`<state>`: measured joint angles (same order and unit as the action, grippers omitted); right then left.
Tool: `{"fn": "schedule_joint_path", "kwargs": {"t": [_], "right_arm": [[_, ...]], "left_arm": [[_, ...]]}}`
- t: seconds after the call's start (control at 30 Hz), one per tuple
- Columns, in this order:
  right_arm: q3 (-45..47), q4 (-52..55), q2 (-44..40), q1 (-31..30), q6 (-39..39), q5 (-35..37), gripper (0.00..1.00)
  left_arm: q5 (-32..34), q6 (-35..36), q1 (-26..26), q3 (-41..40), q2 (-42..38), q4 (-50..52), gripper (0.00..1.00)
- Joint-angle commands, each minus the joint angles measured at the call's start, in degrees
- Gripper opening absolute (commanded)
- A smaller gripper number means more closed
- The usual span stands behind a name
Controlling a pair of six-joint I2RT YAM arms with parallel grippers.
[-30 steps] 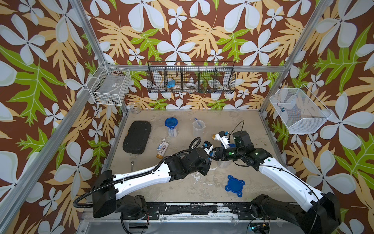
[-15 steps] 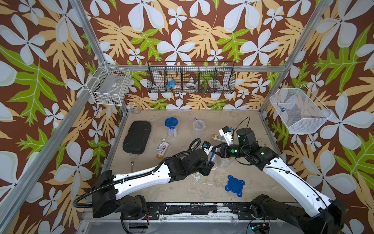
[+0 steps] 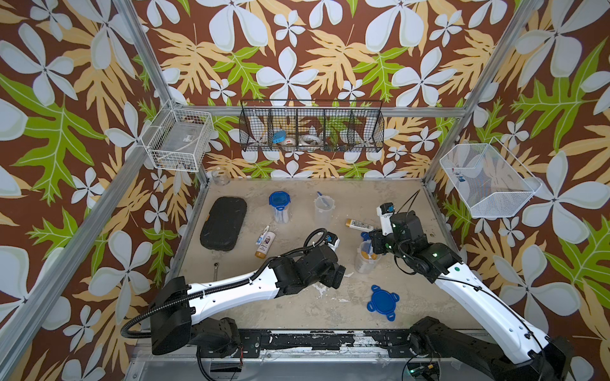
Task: Pack away toiletry kits
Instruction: Place the toiletry item into the container.
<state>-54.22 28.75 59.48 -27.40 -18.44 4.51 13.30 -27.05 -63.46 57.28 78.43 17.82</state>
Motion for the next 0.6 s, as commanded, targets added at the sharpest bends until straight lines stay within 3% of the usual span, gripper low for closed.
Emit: {"fn": "schedule_joint_path", "kwargs": {"t": [0.0,0.57], "right_arm": [[1.2,-5.5,0.0,0.0,2.0,5.7,0.0],[12.1,-18.3,-0.9,0.0,1.1,1.3,0.0]], "left_arm": [[1.0,-1.6,0.4,-0.2,-0.5,0.3,0.89],[-0.5,-3.4,4.0,-2.9,-3.5,0.3,0.89]]}}
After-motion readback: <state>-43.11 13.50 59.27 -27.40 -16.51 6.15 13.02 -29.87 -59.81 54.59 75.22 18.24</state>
